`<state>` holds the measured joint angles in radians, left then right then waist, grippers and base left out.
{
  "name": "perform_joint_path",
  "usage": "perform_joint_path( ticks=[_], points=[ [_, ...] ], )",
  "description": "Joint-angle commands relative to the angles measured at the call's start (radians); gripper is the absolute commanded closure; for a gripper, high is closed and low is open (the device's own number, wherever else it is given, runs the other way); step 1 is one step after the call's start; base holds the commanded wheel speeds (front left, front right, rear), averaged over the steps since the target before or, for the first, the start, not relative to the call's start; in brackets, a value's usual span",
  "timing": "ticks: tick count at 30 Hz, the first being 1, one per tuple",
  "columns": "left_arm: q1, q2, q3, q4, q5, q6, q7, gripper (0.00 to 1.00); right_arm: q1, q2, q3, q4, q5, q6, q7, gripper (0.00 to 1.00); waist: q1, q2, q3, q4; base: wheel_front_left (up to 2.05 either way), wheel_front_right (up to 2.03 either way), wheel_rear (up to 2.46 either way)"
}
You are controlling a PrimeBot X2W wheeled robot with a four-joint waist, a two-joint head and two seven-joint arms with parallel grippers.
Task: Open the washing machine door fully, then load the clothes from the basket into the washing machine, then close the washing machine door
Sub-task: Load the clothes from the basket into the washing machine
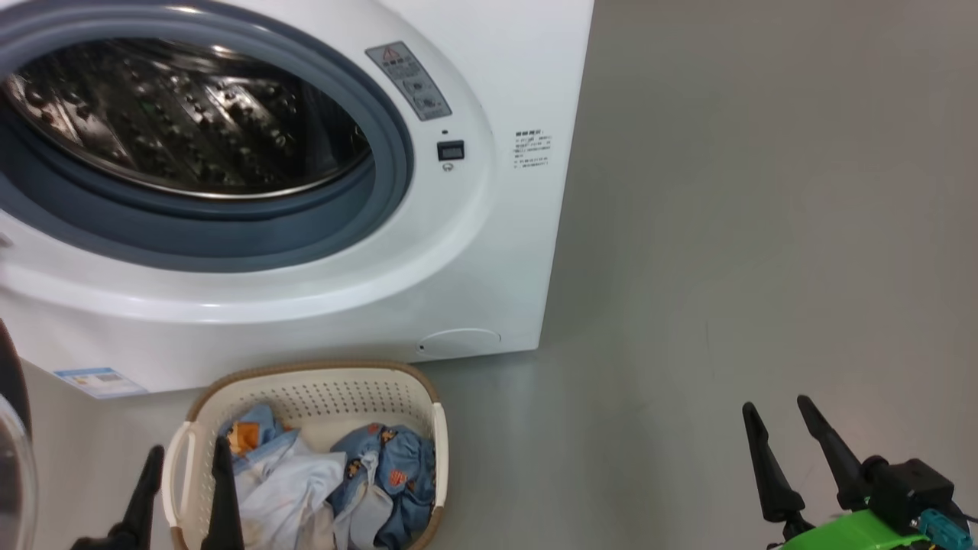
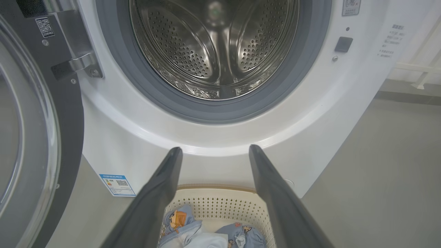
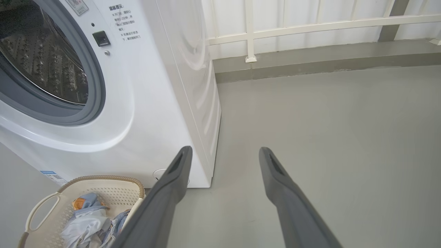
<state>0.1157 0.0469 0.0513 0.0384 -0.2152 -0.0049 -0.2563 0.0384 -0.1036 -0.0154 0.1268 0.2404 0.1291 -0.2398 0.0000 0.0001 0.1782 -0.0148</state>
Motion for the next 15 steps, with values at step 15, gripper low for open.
perform_joint_path(
  ticks=[15],
  points=[
    [-0.162,0.003,0.048,0.018,-0.012,-0.020,-0.006,0.00,-0.102,-0.011,0.027,-0.018,0.004,0.002,-0.018,0.00,0.0000,-0.0001,0.231,-0.008,0.00,0.00,0.00]
  ],
)
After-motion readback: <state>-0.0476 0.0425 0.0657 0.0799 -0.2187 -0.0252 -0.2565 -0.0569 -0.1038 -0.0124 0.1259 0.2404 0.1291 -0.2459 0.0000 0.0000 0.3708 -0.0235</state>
